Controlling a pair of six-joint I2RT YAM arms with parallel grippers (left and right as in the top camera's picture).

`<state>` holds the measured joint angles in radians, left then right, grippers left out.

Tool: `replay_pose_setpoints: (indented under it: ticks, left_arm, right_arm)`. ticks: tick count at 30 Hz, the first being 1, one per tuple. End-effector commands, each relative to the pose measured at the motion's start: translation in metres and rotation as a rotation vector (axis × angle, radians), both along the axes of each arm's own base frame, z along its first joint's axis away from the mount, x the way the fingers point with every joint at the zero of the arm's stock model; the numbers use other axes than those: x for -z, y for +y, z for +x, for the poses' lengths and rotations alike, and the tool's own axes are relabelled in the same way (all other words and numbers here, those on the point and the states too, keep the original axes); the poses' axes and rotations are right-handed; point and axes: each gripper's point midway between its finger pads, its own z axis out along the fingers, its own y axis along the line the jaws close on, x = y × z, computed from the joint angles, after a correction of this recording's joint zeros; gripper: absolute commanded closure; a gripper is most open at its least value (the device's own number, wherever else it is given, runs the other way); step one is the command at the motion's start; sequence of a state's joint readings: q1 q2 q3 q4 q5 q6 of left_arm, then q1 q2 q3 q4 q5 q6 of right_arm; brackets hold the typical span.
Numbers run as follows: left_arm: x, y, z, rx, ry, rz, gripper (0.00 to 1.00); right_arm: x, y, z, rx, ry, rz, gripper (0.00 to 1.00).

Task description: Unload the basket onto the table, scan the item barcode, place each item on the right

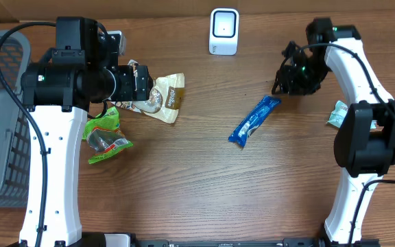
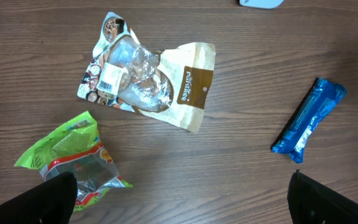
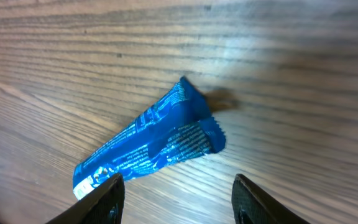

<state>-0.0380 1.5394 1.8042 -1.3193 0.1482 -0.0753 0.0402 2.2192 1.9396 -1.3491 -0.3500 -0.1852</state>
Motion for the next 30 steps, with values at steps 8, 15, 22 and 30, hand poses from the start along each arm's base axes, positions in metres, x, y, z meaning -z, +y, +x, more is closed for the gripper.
replay_pose_setpoints:
  ticks: [8, 15, 22, 30]
  left_arm:
    - [0.002, 0.000, 0.000, -0.010, 0.009, -0.004, 0.00]
    - [0.002, 0.000, 0.000, -0.010, 0.009, -0.004, 0.00]
    - [0.002, 0.000, 0.000, -0.010, 0.009, -0.004, 0.00]
    - [0.002, 0.000, 0.000, -0.010, 0.009, -0.003, 0.00]
  right_arm:
    - [-0.038, 0.026, 0.028, 0.085, -0.081, 0.125, 0.35]
    - [-0.043, 0.038, 0.034, 0.134, -0.075, 0.195, 0.00]
    - [-0.009, 0.009, 0.033, 0.434, 0.028, 0.003, 0.16]
    - [0.017, 0.021, 0.009, 0.417, 0.083, -0.121, 0.17]
